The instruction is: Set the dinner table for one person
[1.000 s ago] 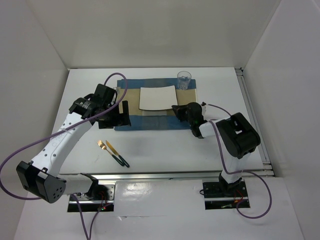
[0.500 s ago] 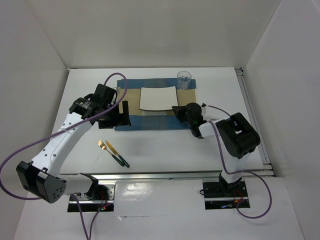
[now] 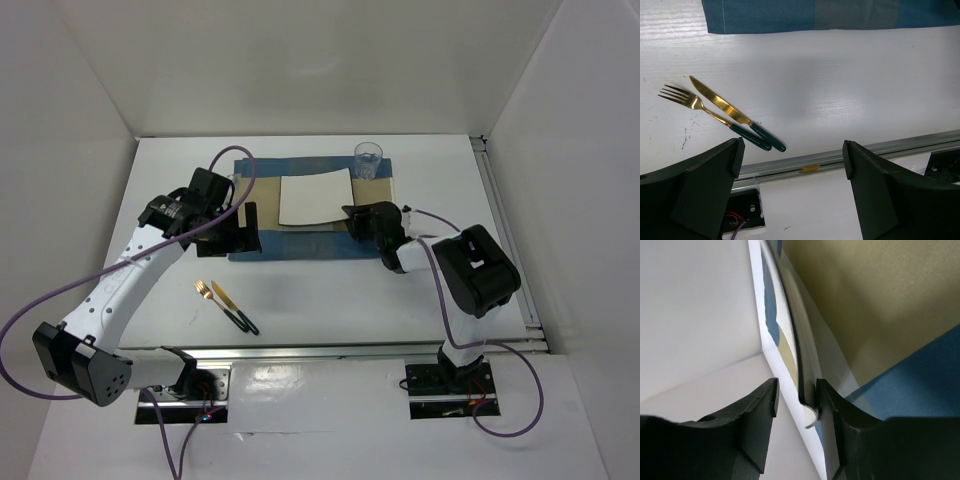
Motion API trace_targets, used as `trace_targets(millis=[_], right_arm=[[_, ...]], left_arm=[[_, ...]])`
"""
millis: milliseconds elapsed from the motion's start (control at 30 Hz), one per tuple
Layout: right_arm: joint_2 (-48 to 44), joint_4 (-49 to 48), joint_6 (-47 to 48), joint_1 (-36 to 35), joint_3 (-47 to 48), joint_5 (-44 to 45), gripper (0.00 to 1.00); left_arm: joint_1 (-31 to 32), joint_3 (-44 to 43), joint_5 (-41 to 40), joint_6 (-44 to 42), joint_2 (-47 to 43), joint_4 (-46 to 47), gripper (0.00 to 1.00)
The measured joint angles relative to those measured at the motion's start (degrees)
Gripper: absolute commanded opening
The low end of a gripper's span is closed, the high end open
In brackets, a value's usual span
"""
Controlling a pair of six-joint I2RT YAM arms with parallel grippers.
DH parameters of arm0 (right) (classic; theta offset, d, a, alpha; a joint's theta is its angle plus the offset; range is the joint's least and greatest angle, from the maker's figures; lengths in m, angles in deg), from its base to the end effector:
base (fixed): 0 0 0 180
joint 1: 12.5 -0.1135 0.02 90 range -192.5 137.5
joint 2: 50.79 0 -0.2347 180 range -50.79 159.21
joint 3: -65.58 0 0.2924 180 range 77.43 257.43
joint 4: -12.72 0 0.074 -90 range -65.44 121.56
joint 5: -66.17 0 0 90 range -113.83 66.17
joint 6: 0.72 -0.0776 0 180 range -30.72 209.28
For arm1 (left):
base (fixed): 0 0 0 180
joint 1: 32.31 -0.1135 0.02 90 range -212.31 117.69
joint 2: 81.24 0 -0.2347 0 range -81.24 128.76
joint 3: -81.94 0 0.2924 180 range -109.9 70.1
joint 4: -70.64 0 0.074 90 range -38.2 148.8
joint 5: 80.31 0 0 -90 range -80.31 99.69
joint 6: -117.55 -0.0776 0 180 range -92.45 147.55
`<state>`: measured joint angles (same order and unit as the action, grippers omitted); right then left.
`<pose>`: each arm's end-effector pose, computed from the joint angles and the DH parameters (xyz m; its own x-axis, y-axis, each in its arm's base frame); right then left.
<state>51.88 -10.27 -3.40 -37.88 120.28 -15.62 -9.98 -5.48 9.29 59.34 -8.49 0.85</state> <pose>0.3697 0.1631 0.0616 -0.2891 0.9571 -0.0179 0.3955 0.1364 0.9083 0.2962 -0.1211 0.2873 -0.8432 -0.2232 -0.4891 -0.0800 0.9517 -0.2964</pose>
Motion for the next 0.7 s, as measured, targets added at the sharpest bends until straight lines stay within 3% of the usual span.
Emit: trace_targets(millis=[100,267,533,700], right_arm=[[0.0,0.17,-0.39,0.0,0.24,-0.04,0.57],[0.0,0.85,-0.55,-0.04,0.28,-0.04,0.59],[-0.28,5.79,-0.55,-0.13,0.81,-0.35,0.86],[-1.62,10.1,0.76,-0.13,2.01,-0.63,0.91]], left_arm=[[0.0,0.0,0.0,-0.09,0.0,0.0,0.99],[0.0,0.0,0.0,-0.11,0.26,0.0,0.99],[0.0,0.7,0.0,-0.11,0.31,0.07,0.99],[0.0,0.85,0.0,-0.09,0.31,0.11,0.99]])
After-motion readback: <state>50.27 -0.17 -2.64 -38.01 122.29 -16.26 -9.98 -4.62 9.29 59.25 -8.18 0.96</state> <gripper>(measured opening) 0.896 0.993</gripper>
